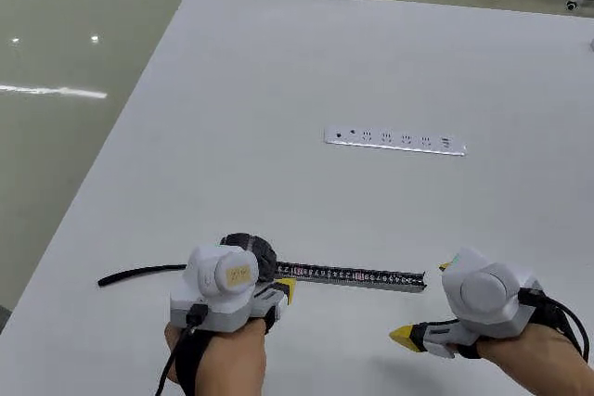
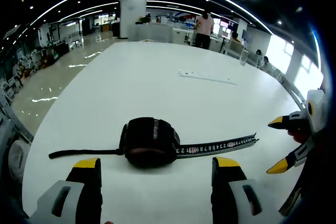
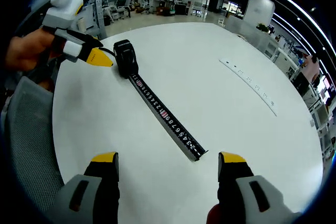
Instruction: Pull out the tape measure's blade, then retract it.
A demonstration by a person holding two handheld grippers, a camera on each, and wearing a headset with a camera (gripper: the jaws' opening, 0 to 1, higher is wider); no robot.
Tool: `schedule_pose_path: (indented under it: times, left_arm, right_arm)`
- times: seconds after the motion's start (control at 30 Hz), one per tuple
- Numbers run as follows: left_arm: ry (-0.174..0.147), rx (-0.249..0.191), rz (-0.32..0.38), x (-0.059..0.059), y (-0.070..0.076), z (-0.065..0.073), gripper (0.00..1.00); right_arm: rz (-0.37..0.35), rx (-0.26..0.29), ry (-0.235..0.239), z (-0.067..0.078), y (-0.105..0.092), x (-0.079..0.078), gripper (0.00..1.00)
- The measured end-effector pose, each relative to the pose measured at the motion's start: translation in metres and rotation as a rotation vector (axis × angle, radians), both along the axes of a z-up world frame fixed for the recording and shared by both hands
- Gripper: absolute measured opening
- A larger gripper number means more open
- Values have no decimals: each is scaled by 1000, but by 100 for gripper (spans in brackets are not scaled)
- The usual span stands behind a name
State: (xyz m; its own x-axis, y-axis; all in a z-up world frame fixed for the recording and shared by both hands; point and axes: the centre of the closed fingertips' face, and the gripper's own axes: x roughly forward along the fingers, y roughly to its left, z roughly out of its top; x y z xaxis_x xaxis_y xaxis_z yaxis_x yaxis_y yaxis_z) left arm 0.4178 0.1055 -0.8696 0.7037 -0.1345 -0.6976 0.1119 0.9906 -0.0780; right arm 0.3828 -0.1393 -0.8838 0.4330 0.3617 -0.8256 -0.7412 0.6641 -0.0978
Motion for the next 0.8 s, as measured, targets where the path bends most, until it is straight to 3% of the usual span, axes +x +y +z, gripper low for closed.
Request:
schedule_pose_path:
  times: [0.3, 0.8]
  left_arm:
    - [2, -11, 17, 7, 1, -4, 82]
    - [4, -13, 26, 15, 2, -10, 79]
  right_arm:
    - [103, -20, 13, -5, 1, 5, 78]
    - [310, -112, 42, -17, -15, 15, 68]
